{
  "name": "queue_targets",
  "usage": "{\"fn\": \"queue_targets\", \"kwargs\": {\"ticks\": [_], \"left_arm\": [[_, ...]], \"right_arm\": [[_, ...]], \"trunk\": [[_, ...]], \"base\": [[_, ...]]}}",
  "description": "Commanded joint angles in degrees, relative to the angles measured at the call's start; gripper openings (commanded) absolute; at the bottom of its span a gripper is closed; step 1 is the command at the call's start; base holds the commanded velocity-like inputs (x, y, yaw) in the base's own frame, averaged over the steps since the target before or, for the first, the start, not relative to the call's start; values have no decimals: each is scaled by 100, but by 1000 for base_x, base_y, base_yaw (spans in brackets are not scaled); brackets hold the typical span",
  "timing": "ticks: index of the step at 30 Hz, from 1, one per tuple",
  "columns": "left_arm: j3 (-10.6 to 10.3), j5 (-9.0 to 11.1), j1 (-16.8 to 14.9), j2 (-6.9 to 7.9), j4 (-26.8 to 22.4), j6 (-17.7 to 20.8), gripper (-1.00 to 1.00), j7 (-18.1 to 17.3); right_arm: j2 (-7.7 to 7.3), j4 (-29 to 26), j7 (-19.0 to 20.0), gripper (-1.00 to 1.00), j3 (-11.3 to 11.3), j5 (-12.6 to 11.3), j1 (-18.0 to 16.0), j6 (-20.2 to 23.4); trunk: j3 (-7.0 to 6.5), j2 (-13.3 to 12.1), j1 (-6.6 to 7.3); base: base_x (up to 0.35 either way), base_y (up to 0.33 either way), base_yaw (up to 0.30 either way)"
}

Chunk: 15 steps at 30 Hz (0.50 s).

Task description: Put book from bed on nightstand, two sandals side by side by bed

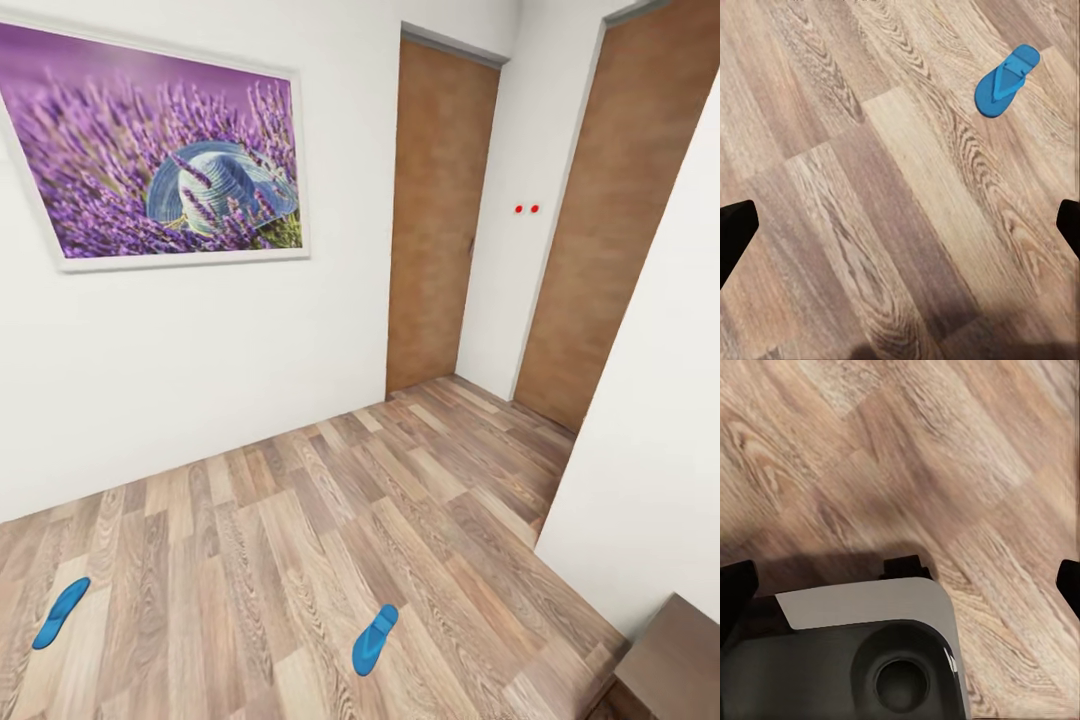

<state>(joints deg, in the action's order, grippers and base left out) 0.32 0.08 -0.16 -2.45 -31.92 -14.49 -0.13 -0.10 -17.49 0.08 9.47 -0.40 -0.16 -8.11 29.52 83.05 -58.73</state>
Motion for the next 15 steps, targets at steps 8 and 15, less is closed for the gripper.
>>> {"fn": "queue_targets", "kwargs": {"ticks": [8,15], "left_arm": [[3,1,-2,-1,2,-14,100,-1],[3,1,-2,-1,2,-18,100,-2]], "right_arm": [[1,0,1,100,8,-4,-2,-15],[1,0,1,100,7,-4,-2,-15]], "trunk": [[5,3,0],[5,3,0]], "base": [[0,0,-278],[0,0,-276]]}}
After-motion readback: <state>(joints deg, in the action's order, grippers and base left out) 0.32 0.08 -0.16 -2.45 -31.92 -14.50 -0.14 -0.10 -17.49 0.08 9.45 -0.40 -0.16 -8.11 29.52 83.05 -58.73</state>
